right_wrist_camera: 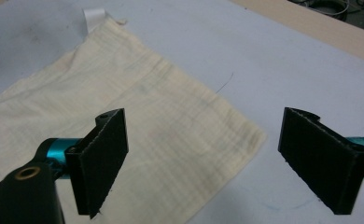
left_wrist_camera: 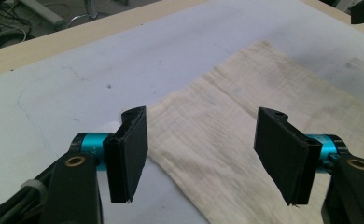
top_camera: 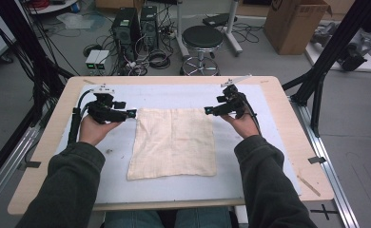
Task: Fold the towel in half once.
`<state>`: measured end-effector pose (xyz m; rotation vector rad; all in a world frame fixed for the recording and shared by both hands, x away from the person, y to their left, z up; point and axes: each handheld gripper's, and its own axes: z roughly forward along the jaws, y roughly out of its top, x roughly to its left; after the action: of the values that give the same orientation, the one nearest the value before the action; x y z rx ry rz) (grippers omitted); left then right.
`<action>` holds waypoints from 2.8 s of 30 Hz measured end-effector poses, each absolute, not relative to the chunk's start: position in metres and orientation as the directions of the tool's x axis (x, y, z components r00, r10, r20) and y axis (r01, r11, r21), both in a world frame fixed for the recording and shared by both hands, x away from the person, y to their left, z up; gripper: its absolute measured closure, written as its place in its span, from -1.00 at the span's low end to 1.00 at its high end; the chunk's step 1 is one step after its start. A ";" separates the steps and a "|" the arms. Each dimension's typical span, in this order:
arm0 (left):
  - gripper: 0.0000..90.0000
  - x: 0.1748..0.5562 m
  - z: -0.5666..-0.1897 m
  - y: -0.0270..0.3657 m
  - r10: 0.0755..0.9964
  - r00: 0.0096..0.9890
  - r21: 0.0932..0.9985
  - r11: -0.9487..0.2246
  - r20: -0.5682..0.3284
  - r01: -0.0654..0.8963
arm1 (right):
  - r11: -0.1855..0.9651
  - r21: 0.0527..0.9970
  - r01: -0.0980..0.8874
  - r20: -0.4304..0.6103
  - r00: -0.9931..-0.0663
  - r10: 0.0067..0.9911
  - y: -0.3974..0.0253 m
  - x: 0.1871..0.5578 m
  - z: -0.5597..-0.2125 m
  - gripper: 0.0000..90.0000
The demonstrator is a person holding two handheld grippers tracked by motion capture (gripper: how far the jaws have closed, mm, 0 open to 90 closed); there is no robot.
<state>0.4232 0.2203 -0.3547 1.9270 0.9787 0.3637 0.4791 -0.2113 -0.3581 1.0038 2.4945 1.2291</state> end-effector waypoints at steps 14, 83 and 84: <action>-0.09 0.466 -0.387 0.210 0.796 0.588 0.797 -0.261 -0.141 0.544 | 0.420 0.733 0.536 0.136 -0.720 0.680 -0.198 0.512 -0.370 -0.44; 0.94 0.467 -0.408 0.193 0.820 0.569 0.767 -0.321 -0.069 0.556 | 0.450 0.668 0.593 0.159 -0.704 0.692 -0.199 0.514 -0.405 0.92; 0.94 0.465 -0.407 0.194 0.822 0.566 0.773 -0.313 -0.071 0.552 | 0.451 0.676 0.583 0.153 -0.710 0.688 -0.199 0.513 -0.404 0.92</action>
<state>0.4649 0.1940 -0.4073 2.0092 1.0995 0.4337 0.5132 -0.1993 -0.4036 1.1246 2.5517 1.1023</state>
